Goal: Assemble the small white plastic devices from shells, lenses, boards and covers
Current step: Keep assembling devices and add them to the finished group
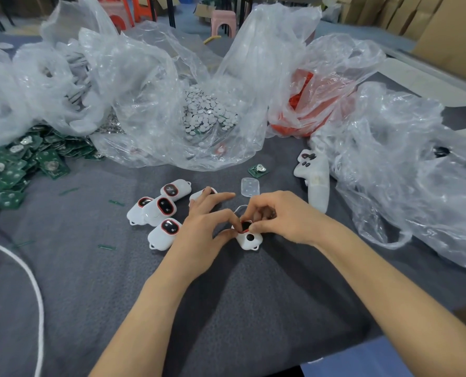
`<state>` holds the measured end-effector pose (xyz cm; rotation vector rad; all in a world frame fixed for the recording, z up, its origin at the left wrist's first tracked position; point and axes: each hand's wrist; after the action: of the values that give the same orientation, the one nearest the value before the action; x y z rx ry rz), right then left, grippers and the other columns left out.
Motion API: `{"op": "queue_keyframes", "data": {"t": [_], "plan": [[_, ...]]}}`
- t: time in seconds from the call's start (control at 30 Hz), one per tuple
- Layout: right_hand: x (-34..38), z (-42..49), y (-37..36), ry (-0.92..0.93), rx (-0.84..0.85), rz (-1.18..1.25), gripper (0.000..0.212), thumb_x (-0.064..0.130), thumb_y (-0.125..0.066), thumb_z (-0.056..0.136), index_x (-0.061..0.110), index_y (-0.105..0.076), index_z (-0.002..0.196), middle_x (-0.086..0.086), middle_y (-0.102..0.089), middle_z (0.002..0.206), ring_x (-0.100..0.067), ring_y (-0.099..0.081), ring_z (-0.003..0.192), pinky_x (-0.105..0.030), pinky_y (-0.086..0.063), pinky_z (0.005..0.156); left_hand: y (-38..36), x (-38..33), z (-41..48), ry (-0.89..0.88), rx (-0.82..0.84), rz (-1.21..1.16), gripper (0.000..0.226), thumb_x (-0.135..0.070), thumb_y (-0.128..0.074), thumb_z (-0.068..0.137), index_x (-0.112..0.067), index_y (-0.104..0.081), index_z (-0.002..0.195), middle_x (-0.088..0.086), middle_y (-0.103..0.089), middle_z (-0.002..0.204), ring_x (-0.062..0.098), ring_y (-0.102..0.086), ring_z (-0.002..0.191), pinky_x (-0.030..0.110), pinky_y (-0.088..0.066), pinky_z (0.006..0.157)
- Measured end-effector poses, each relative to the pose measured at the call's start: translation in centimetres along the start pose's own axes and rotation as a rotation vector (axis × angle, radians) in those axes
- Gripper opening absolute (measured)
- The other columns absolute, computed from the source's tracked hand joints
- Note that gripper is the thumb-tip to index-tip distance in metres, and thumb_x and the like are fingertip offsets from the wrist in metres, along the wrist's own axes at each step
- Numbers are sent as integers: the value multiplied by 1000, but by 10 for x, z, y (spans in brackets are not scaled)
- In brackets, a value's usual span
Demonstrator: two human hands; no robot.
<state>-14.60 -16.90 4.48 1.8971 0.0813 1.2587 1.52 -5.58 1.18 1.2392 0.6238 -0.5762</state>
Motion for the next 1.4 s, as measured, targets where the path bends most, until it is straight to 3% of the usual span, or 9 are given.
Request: {"op": "queue_keyframes", "data": {"t": [0.1, 0.23, 0.37, 0.47, 0.57, 0.77, 0.87, 1.0, 1.4], "plan": [[5, 5, 4, -31, 61, -36, 12, 14, -76, 78, 23, -71, 84, 1, -62, 75, -8, -55, 68, -23, -47, 68, -1, 1, 0, -13, 1, 14, 7, -11, -72, 84, -18, -71, 84, -19, -40, 133, 18, -19, 143, 31, -18, 113], [13, 13, 10, -84, 169, -11, 19, 7, -74, 80, 23, -65, 76, -6, -61, 77, -5, -54, 61, -18, -47, 57, -1, 1, 1, -23, 14, 40, 7, -11, -71, 85, -18, -71, 85, -19, -38, 135, 20, -19, 144, 38, -20, 115], [15, 21, 15, -138, 263, 21, 18, 5, -73, 81, 19, -63, 78, -6, -58, 75, -15, -60, 69, -21, -52, 60, -1, 1, 1, -26, 18, 42, 7, -10, -70, 85, -17, -70, 85, -20, -37, 135, 22, -18, 144, 44, -20, 115], [11, 19, 17, -143, 252, 122, 14, 1, -73, 81, 14, -67, 82, -13, -64, 79, -7, -61, 61, -17, -50, 58, 0, 1, 1, -24, 20, 37, 8, -10, -70, 85, -18, -70, 84, -21, -38, 133, 23, -18, 143, 51, -20, 114], [4, 15, 19, -155, 240, 249, 13, -2, -68, 84, 7, -72, 93, -18, -70, 94, -6, -64, 67, -14, -51, 62, -1, 1, 0, -30, 31, 34, 7, -12, -70, 86, -19, -69, 84, -21, -41, 131, 14, -17, 141, 55, -18, 113], [1, 16, 17, -156, 212, 264, 11, -3, -67, 84, 8, -68, 88, -8, -68, 76, -5, -63, 60, -15, -50, 59, -1, 3, 1, -53, 31, 45, 7, -11, -68, 87, -18, -68, 86, -19, -44, 128, 9, -17, 140, 55, -17, 113], [0, 16, 17, -170, 196, 284, 11, -4, -68, 83, 7, -65, 83, -3, -66, 66, -6, -63, 56, -15, -50, 56, -2, 4, 1, -70, 25, 54, 7, -11, -68, 87, -17, -68, 85, -15, -53, 118, 18, -25, 142, 51, -11, 117], [3, 22, 19, -215, 244, 276, 12, -5, -69, 82, 6, -63, 80, -1, -66, 63, -8, -63, 57, -18, -54, 58, -2, 4, -1, -57, 21, 37, 11, -10, -66, 89, -20, -64, 86, -9, -59, 109, 4, -33, 134, 31, 2, 114], [10, 35, 25, -338, 362, 164, 12, 2, -70, 83, 11, -63, 81, 2, -70, 65, -10, -69, 60, -19, -54, 54, -3, 1, -1, -31, -2, 17, 22, -8, -65, 89, -28, -54, 86, -9, -62, 110, 2, -40, 131, 26, 5, 114]]}}
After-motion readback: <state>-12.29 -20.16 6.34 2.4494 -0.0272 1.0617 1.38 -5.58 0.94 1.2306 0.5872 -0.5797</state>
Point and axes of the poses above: each hand's wrist, its own z-axis towards the middle knuckle, its own y-axis out of the back of the hand, x = y × z
